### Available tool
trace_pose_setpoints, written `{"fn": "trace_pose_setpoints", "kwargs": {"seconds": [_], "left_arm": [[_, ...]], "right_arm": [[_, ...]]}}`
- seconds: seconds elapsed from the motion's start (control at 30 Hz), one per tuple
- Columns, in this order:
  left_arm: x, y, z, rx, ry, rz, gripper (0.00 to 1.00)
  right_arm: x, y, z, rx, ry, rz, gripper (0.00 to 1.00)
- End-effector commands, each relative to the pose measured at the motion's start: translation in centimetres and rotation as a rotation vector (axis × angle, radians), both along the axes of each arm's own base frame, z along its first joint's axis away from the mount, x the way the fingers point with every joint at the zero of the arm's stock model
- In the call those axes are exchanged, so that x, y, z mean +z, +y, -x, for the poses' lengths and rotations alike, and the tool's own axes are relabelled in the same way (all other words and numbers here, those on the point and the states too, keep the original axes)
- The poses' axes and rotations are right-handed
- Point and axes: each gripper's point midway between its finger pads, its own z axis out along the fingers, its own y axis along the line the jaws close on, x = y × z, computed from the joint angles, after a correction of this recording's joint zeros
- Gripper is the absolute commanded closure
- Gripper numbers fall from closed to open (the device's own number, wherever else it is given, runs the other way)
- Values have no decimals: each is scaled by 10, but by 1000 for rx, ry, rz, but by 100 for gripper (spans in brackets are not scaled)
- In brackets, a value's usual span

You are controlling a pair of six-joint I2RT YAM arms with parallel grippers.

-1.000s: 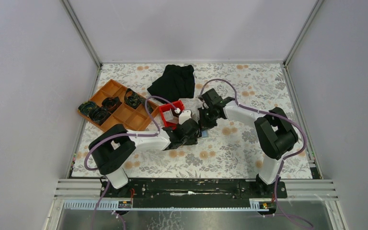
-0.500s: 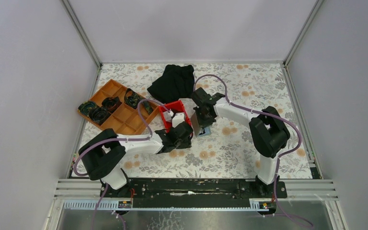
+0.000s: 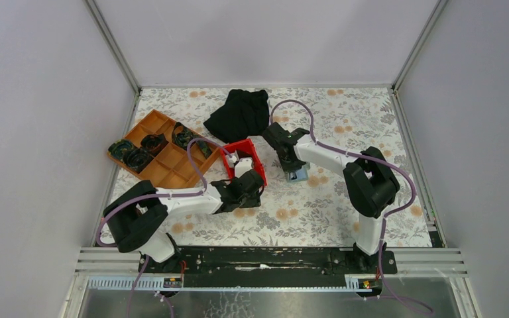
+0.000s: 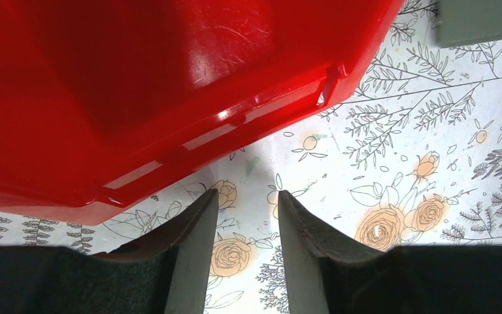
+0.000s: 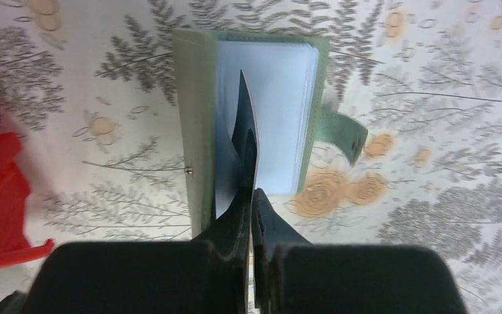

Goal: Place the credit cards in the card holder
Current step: Open the card holder at the center of the board.

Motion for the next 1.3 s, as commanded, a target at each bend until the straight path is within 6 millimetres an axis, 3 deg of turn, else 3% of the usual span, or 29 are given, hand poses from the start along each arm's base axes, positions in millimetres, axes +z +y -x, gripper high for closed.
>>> {"fn": "trace_pose_setpoints", "kwargs": {"seconds": [0.0, 0.3, 0.63, 0.83, 1.07, 1.27], "left_arm": [[-3, 8, 7, -23, 16, -51, 53], [7, -1, 5, -50, -6, -41, 53], [19, -26, -4, -83, -35, -22, 53], [12, -31, -1, -86, -21, -33, 53], [7, -35, 3, -87, -11, -36, 53], [7, -37, 5, -89, -12, -38, 53]], "right_arm": [[4, -53, 3, -17, 1, 244, 100], [10, -73, 12, -28, 1, 307, 100], [19, -54, 15, -24, -25, 149, 100], [33, -28, 13, 5, -53, -15, 100], [26, -21, 16, -9, -15, -142, 100], [24, -46, 16, -72, -22, -96, 100]]}}
